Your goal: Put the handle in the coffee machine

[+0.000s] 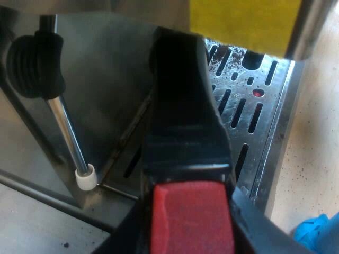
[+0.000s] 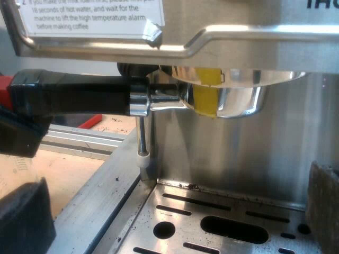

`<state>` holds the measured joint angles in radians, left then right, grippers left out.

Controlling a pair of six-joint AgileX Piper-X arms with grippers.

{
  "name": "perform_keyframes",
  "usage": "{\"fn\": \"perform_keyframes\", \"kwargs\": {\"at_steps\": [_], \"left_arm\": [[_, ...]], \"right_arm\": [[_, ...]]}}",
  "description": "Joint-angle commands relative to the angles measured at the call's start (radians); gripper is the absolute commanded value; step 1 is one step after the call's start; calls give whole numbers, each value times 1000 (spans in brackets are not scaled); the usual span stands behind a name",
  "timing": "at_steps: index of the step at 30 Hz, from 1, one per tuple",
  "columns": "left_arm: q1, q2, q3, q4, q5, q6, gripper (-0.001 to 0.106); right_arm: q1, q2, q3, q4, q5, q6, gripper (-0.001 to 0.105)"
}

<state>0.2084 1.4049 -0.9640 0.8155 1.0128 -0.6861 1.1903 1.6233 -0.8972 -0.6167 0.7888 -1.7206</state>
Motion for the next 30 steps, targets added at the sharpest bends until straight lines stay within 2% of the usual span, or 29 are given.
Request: {"fn": "perform_keyframes", "kwargs": {"at_steps": [1,25,30], "left_arm": [[1,-24,-30,-51,228,-13,0],[1,-24,-30,-49,228,-13,0],[1,-24,-30,7,253,8,0]], "right_arm": [[-4,-3,-4,-7,1,-4,104],[-4,-3,-4,-7,1,-4,104],[-4,-3,-4,-7,1,-4,104]]}}
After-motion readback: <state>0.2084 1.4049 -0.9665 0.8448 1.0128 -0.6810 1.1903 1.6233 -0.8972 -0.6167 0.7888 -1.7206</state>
